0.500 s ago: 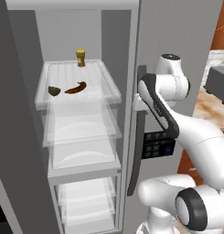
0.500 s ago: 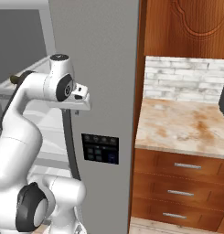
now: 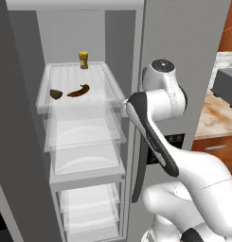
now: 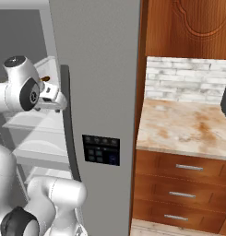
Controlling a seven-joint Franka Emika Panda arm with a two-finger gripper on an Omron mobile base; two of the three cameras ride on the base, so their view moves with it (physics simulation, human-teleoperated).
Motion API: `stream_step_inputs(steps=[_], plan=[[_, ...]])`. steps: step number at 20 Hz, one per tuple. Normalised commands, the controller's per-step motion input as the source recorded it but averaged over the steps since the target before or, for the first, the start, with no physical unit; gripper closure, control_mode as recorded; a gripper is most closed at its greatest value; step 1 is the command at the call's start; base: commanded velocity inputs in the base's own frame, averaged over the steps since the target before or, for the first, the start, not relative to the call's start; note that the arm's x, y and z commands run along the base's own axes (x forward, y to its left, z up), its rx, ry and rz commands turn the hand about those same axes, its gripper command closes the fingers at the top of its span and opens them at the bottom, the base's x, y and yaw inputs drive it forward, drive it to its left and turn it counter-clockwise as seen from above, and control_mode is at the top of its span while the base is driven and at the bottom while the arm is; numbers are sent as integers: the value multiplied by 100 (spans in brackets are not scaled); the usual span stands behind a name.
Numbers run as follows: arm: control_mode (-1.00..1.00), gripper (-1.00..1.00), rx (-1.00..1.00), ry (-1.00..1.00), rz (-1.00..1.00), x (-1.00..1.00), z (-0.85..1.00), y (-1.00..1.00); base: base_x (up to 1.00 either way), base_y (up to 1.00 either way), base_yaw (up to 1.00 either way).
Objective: Pick the banana and kiwi from the fridge and place them on the plate next to the blender to make a fruit smoothie.
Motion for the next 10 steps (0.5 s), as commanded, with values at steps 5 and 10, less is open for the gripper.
stream_step_inputs(steps=[5,10], plan=[[-100,-100,0,-6,-33,14,34,100,0,0,0],[-100,-100,0,-9,-33,40,41,87,0,0,0]])
